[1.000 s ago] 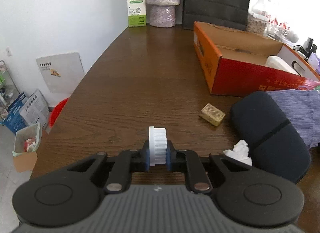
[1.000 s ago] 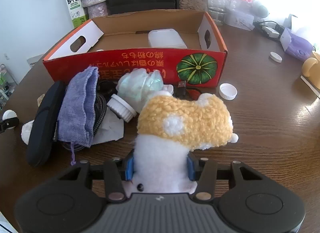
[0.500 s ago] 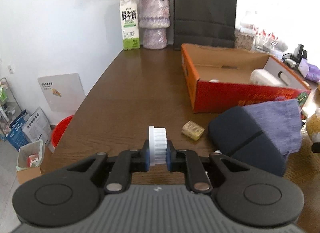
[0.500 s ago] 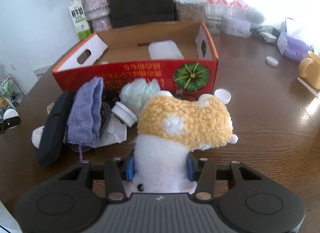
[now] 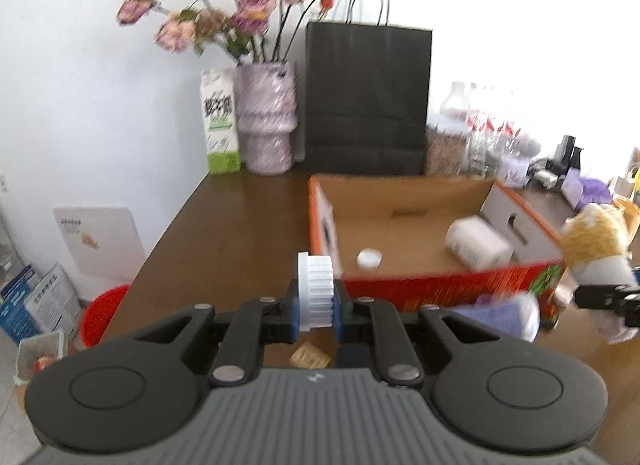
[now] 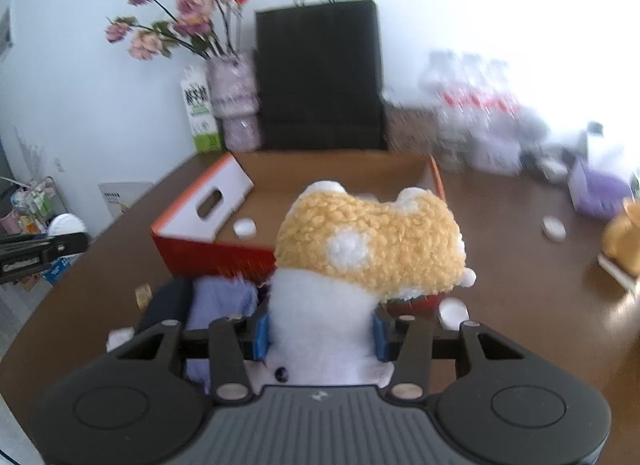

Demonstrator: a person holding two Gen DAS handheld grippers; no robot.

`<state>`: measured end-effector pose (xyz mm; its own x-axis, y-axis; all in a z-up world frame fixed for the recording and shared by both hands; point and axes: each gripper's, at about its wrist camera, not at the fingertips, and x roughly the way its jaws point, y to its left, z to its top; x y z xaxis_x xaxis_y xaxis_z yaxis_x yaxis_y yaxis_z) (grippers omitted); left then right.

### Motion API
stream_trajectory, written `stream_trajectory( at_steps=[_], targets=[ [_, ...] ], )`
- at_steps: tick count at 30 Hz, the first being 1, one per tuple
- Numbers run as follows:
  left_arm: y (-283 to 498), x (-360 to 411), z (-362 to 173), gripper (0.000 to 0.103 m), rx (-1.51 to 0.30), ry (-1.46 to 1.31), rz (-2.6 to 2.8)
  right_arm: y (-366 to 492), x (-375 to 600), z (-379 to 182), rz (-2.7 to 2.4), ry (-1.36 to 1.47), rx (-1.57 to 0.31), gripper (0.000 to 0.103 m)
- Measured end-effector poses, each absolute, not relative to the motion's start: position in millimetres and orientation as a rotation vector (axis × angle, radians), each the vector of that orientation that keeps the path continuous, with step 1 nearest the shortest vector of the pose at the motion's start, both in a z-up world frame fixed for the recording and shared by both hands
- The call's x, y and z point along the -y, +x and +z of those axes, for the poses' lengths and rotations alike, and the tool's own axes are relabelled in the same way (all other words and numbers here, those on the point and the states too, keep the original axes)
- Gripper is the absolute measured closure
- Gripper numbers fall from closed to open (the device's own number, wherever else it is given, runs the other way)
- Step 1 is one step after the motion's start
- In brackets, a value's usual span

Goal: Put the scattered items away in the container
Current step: 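Carry the alpaca and ridged cap into the cardboard box and open both tools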

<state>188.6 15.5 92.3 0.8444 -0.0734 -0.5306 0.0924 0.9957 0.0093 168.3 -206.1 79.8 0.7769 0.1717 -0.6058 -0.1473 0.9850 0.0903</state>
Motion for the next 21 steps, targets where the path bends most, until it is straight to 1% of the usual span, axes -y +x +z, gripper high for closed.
stream_trajectory(
  at_steps=[6, 11, 16, 21],
  targets=[
    [226, 15, 111, 0.088, -0.535, 0.027, -0.126, 205, 183, 96, 0.220, 0.003, -0.606, 0.057],
    [273, 38, 109, 0.088, -0.567, 0.025, -0.122, 253, 163, 93, 0.251, -0.012, -0.618, 0.058],
    [318, 51, 91, 0.087, -0.624, 0.040, -0.089, 303, 154, 72, 0.248, -0.006, -0.667, 0.058],
    [366, 58, 62, 0.087, -0.695, 0.077, -0.026, 351, 149, 34, 0.243, -0.039, -0.747, 0.058]
  ],
)
